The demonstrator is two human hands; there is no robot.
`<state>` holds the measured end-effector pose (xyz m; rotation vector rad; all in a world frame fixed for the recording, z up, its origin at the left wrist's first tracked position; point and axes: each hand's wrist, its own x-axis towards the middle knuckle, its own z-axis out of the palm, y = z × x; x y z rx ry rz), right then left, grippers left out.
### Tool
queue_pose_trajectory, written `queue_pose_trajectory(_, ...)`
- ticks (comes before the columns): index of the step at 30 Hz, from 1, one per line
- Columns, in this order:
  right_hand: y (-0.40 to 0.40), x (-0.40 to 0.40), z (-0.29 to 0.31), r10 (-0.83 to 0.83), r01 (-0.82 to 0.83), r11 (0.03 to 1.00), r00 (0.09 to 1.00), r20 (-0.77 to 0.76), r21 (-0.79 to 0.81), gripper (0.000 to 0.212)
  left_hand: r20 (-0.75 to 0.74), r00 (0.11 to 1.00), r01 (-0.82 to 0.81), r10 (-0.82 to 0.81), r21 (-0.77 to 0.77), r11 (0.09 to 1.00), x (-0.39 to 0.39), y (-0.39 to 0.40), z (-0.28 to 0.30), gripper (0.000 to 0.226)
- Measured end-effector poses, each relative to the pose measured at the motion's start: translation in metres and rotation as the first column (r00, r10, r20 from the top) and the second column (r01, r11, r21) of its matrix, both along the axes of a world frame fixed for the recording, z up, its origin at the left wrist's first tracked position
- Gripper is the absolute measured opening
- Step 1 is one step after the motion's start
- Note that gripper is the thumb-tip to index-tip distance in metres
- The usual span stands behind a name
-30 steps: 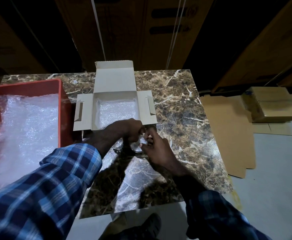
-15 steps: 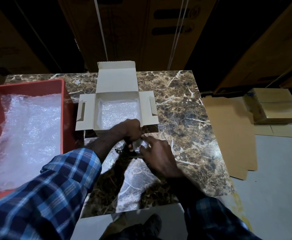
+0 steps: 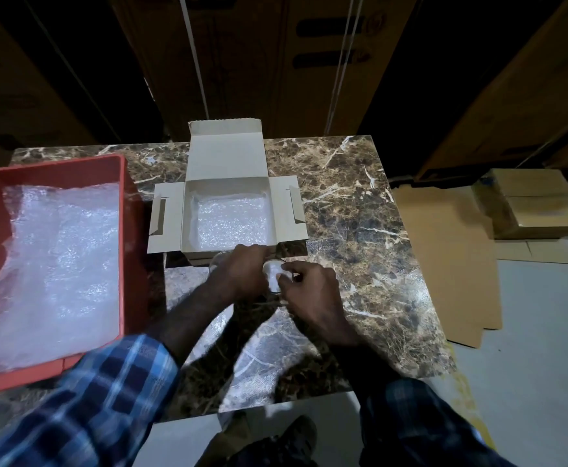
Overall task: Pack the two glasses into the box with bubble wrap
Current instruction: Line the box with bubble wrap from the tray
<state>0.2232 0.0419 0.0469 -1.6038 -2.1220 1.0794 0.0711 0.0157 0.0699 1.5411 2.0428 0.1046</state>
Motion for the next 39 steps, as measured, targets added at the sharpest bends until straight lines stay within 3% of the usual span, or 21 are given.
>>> queue_pose_trajectory(4, -0.007, 0.001, -0.013, -0.131, 0.125, 0.991, 0.981, -0.144, -0.049, 0.017, 0.069, 0.995, -0.081, 0.067, 0.229, 0.97, 0.018, -0.018, 0.001, 0.028)
queue_pose_trajectory(9, -0.005, -0.004, -0.025, -0.196, 0.17, 0.973, 0.967, -0.164, -0.159, 0.027, 0.186, 0.948, -0.286, 0.259, 0.135, 0.949, 0.016, -0.019, -0.019, 0.034)
queue_pose_trajectory(11, -0.003, -0.007, -0.03, -0.199, 0.169, 0.97, 0.965, -0.173, -0.172, 0.022, 0.258, 0.904, -0.378, 0.34, 0.115, 0.919, 0.017, -0.018, -0.022, 0.04)
queue_pose_trajectory(16, -0.001, -0.009, -0.021, -0.168, 0.163, 0.985, 0.98, -0.108, -0.056, 0.017, 0.376, 0.8, -0.54, 0.467, 0.116, 0.833, 0.019, -0.019, -0.024, 0.044)
queue_pose_trajectory(22, 0.004, -0.009, -0.014, -0.159, 0.136, 0.972, 0.981, -0.109, -0.193, 0.014, 0.381, 0.831, -0.488, 0.405, 0.151, 0.86, 0.023, -0.025, -0.021, 0.041)
queue_pose_trajectory(25, 0.007, -0.009, -0.012, -0.101, 0.093, 0.981, 0.994, -0.037, -0.17, 0.023, 0.345, 0.844, -0.483, 0.412, 0.15, 0.863, 0.025, -0.024, -0.021, 0.04)
queue_pose_trajectory(31, 0.007, -0.014, -0.016, -0.137, 0.126, 0.982, 0.988, -0.071, -0.144, 0.015, 0.343, 0.854, -0.474, 0.39, 0.209, 0.855, 0.026, -0.022, -0.022, 0.039)
queue_pose_trajectory(39, 0.011, -0.017, -0.017, -0.122, 0.114, 0.989, 0.989, -0.083, -0.091, 0.013, 0.288, 0.881, -0.452, 0.376, 0.278, 0.847, 0.03, -0.02, -0.019, 0.02)
